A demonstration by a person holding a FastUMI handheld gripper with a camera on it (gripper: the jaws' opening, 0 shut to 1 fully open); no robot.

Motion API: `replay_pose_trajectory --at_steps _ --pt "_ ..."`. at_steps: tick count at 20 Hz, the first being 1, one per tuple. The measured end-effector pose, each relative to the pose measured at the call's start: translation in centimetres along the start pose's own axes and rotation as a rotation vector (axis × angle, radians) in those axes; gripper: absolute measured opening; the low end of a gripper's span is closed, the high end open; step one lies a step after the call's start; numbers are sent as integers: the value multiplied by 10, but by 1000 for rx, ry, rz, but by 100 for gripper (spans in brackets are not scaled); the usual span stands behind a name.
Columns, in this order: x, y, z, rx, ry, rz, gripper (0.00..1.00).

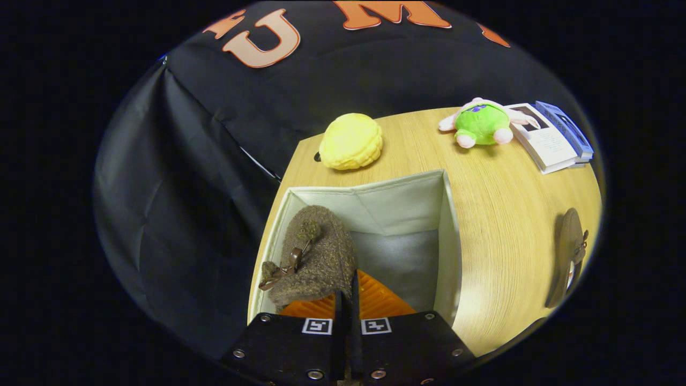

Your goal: Open the storage box then place both shoes into the box .Put the left shoe in first, then the right shoe, with the right side of both shoes facing outward in a uniform manner.

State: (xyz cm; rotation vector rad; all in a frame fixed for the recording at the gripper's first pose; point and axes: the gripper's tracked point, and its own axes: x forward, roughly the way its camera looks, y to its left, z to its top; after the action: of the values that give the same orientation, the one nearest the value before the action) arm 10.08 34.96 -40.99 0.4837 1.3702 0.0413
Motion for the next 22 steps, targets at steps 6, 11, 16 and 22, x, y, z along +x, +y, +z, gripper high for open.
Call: replay_pose_trajectory --at_steps 6,11,16,22 --pt "39 5 -29 142 162 19 8" --pt "20 21 -32 92 162 153 48" --pt "-29 15 -15 43 72 245 78" --pt "-83 -51 10 -7 -83 205 94"
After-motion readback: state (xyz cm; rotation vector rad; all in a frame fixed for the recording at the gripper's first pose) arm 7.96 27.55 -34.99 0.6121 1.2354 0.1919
